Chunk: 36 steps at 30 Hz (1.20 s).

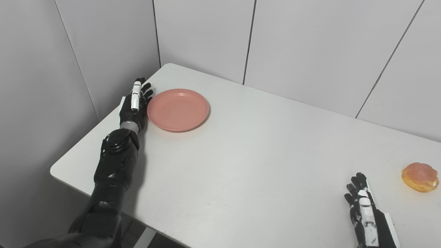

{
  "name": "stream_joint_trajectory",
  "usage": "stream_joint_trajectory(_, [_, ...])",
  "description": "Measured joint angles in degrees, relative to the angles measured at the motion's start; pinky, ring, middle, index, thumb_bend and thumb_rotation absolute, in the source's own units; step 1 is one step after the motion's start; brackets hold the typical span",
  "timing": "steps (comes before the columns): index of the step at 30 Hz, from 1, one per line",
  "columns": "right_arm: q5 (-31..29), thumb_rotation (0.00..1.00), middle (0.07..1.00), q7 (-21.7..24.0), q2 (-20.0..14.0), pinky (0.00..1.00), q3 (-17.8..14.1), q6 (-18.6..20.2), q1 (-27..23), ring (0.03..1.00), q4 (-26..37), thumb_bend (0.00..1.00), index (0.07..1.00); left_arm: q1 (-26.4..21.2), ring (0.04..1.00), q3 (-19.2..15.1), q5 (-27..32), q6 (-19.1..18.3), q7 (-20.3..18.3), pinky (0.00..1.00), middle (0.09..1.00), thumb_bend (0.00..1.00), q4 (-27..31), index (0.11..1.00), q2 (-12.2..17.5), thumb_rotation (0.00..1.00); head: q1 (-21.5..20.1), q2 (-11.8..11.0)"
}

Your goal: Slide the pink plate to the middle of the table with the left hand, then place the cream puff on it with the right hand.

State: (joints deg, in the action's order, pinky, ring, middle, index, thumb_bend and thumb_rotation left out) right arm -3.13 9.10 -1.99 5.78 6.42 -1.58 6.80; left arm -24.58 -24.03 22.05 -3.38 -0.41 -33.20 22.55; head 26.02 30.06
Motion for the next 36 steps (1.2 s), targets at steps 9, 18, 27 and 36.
stream_joint_trajectory(9, [0.16, 1.00, 1.000, -0.01, 0.01, 1.00, 0.06, -0.12, -0.01, 1.000, -0.06, 0.08, 1.000, 1.90, 0.911, 1.65, 0.26, -1.86, -0.04, 0.92, 0.914, 0.38, 5.32, 0.898, -2.66, 1.00, -0.53, 0.26])
stream_joint_trajectory(18, [0.44, 1.00, 1.000, -0.16, 0.14, 1.00, 0.18, -0.67, -0.01, 1.000, -0.40, 0.09, 1.000, 3.05, 0.942, 3.32, 0.29, -5.10, -1.50, 0.95, 0.944, 0.39, 9.83, 0.919, -4.95, 1.00, -1.14, 0.61])
stream_joint_trajectory(27, [0.46, 1.00, 1.000, -0.65, 0.65, 1.00, 0.24, -0.69, -0.02, 1.000, -0.44, 0.11, 1.000, 3.43, 0.927, 5.78, 0.69, -6.35, -2.77, 0.94, 0.919, 0.37, 11.88, 0.899, -7.05, 1.00, -1.93, 1.06])
stream_joint_trajectory(36, [1.15, 1.00, 1.000, -0.69, 0.64, 1.00, 0.64, -0.68, 0.00, 1.000, -0.42, 0.13, 1.000, 2.66, 0.925, 8.48, 0.65, -6.27, -5.13, 0.94, 0.922, 0.38, 11.67, 0.908, -9.82, 1.00, -2.20, 1.32])
